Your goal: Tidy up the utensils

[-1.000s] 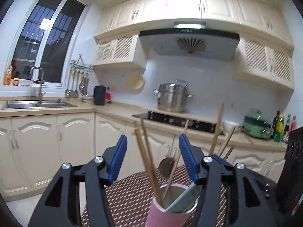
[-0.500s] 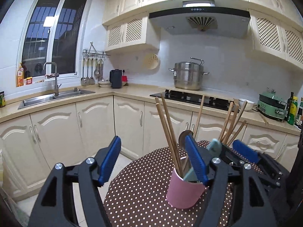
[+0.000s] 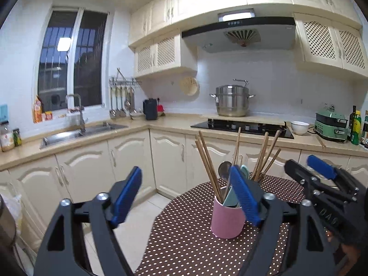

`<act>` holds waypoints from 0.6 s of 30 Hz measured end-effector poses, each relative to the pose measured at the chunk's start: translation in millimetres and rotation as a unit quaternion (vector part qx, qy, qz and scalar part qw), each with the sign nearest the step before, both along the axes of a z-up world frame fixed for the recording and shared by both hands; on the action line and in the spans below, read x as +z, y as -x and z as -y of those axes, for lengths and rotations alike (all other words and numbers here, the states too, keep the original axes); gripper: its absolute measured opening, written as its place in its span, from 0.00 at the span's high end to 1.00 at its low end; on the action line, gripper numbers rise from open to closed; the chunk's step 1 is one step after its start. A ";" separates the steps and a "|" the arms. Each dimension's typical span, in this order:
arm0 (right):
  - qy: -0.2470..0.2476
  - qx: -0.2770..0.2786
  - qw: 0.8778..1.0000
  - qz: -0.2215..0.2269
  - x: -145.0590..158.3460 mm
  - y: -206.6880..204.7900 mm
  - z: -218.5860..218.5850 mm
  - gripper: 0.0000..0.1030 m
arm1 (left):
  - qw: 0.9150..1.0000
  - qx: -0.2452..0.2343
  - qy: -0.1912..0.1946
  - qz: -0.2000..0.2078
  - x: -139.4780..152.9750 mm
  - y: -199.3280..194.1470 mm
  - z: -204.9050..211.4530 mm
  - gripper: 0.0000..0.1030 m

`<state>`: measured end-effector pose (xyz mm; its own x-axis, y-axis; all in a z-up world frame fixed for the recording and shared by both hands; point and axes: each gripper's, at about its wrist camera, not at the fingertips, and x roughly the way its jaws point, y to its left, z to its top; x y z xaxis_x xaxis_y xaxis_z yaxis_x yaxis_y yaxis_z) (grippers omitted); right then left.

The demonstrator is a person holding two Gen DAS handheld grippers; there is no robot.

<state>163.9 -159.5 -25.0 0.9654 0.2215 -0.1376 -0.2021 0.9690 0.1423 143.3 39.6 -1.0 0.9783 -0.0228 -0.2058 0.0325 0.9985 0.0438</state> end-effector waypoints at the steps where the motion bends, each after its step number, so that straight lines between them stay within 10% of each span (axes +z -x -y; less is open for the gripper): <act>1: 0.000 -0.004 1.000 -0.002 2.4 7.1 3.1 0.34 | 1.000 -0.001 -0.003 0.007 2.3 8.4 1.4 0.23; 18: 0.055 -0.052 0.997 0.012 36.3 123.0 7.0 0.10 | 0.999 -0.033 0.012 0.015 26.9 114.1 11.3 0.16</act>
<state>40.9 -166.5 11.3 0.9857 0.1039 -0.1325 -0.1008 0.9944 0.0305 29.2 28.3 25.9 0.9804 -0.0918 -0.1741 0.0969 0.9951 0.0212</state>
